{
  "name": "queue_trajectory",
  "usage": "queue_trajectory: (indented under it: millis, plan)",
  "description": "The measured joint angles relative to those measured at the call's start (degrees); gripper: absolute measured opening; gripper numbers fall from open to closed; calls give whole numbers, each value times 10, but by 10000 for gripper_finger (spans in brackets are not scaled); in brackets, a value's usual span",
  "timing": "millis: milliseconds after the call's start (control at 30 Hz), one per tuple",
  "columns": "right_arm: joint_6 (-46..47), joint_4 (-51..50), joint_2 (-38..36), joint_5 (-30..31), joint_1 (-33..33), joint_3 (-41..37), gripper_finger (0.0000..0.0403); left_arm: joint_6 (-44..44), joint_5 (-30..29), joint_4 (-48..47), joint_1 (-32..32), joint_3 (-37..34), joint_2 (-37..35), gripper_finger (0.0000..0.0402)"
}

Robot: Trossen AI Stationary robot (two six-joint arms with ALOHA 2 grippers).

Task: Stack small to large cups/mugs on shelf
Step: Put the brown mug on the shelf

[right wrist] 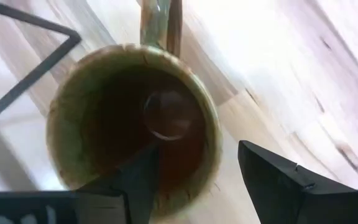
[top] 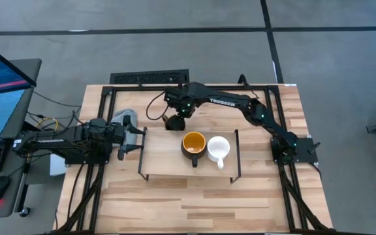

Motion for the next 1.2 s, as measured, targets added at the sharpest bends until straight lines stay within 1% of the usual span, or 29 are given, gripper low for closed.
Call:
queue_trajectory:
  millis: [267,400,567,667,833,933,1133,1200]
  plan:
    - [0,0,-34,6,-2,2,240,0,0,0,0,0,0,263]
    - [0,-4,-55,33,-3,1,240,0,0,0,0,0,0,263]
    - [-2,-5,-98,46,-3,1,240,1,0,0,0,0,0,263]
    - [-6,4,-136,61,1,1,240,-2,-4,4,0,0,0,263]
    - [-15,14,-220,107,3,1,240,-26,-6,29,0,-3,0,263]
    - [-37,19,-268,140,13,1,240,-45,-7,37,0,-4,0,263]
    - [-71,3,-343,257,60,1,240,-94,-4,58,0,-4,1,263]
    - [-71,-8,-358,281,76,1,240,-96,-4,59,0,-4,1,263]
